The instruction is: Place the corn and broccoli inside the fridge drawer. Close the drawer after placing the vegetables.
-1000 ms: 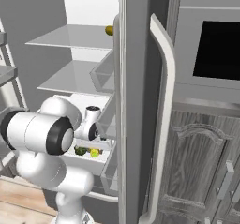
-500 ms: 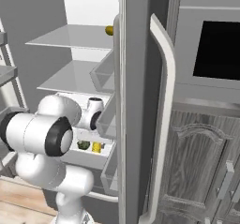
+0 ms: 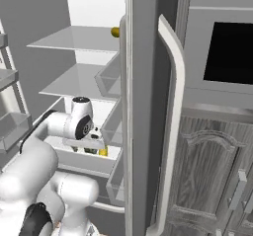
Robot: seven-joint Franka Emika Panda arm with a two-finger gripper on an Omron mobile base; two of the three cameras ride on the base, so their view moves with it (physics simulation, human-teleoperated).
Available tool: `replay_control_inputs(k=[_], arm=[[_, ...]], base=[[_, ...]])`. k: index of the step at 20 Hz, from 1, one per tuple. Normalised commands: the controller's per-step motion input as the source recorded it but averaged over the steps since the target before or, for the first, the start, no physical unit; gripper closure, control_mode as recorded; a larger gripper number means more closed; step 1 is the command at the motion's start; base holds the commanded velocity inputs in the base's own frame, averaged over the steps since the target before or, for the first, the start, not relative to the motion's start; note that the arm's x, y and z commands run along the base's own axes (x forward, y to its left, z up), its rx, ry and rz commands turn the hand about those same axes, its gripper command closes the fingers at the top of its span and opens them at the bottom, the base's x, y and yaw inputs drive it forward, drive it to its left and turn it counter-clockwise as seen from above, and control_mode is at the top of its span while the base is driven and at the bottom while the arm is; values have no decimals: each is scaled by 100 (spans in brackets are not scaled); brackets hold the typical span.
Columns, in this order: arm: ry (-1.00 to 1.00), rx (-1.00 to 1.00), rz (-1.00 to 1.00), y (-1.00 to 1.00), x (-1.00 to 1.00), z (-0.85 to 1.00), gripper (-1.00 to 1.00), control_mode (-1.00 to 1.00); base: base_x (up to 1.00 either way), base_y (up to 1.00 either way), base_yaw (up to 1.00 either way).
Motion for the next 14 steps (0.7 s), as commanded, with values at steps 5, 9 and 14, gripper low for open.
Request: replay_control_inputs(k=[5, 9, 14], arm=[[-1, -1, 0, 84, -38, 16, -100, -100], [0, 0, 0, 56, 21, -38, -100, -100], [0, 0, 0, 26, 58, -61, -100, -100]], base=[[0, 0, 0], [0, 0, 0], [0, 0, 0]])
